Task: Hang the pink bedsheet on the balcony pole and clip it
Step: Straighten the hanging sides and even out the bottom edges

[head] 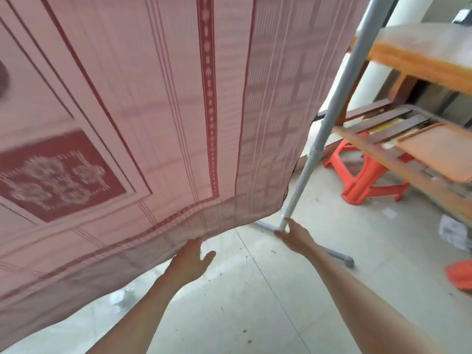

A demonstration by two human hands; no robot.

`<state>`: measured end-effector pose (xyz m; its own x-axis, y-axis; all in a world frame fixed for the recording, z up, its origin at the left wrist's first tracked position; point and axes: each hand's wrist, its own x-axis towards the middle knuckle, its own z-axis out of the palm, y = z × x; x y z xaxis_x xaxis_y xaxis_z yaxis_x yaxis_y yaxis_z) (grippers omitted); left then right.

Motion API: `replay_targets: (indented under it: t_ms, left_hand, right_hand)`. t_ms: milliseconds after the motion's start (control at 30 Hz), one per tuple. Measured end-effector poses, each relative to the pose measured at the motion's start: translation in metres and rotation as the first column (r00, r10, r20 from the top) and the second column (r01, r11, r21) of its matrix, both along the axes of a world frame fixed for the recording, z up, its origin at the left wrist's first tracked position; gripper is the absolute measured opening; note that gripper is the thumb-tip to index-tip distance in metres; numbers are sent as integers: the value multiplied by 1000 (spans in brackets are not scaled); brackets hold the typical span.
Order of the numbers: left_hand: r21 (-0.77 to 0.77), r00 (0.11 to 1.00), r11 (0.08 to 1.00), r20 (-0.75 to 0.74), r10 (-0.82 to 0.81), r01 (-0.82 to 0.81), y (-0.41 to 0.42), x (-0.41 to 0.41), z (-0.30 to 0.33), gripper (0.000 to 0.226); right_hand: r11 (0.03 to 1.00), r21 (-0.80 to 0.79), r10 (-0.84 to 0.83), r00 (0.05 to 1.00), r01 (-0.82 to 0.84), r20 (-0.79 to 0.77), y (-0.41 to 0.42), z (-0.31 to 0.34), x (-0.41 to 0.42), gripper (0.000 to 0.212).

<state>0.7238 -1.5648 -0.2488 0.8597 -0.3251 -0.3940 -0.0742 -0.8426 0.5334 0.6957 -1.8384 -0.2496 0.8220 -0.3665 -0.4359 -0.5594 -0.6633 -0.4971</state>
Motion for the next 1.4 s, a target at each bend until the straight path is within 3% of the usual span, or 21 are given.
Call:
replay_targets:
  t_ms: [100, 167, 233, 300, 467, 567, 667, 867, 933, 1200, 1333, 1400]
  left_hand:
    - [116, 958, 972, 182, -223, 204, -1, 0, 98, 65]
    - [186, 927, 951, 240, -286, 246, -8, -6, 180, 60]
    - [237, 913, 933, 245, -326, 270, -20, -16, 270, 72]
    - [213, 889, 937, 313, -334, 277, -29, -24, 353, 91]
    - [124, 814, 953, 497, -301, 277, -57, -26, 503, 80]
    - [62, 748, 963, 618, -243, 261, -84, -29, 566, 66]
    - [-46, 755, 984, 648, -102, 172, -119, -43, 602, 51]
    - [-174, 716, 979, 697, 47, 105, -199, -50, 657, 44]
    - [-227, 652, 972, 747, 132, 63, -217, -42, 683, 42]
    - [-255, 180, 964, 947, 265, -75, -269, 22, 752, 26]
    - [-338, 1, 935, 940, 340, -105, -286, 52, 768, 24]
    - [-362, -58, 921, 932, 357, -141, -297, 62, 776, 22]
  right_hand:
    - [986, -113, 121, 993, -122, -12, 4, 98, -25, 64]
    - [977, -148, 161, 987, -156, 23, 5, 175, -40, 66]
    - [969, -174, 189, 978, -172, 86, 2, 257, -50, 65]
    - [965, -196, 207, 964, -173, 168, -3, 338, -57, 62]
    - [965, -191, 238, 901, -178, 363, -24, 510, -60, 63]
    - [964, -200, 250, 858, -177, 448, -45, 575, -59, 62]
    - [958, -176, 283, 823, -224, 493, -76, 608, -60, 61]
    - [942, -151, 332, 758, -300, 562, -142, 665, -42, 55]
    - [949, -109, 299, 735, -296, 609, -156, 685, -27, 52]
    - [906, 19, 222, 511, -423, 830, -180, 750, 71, 36]
    - [757, 280, 71, 501, -590, 862, -178, 782, 118, 35]
    - [664, 325, 100, 510, -673, 854, -179, 795, 135, 37]
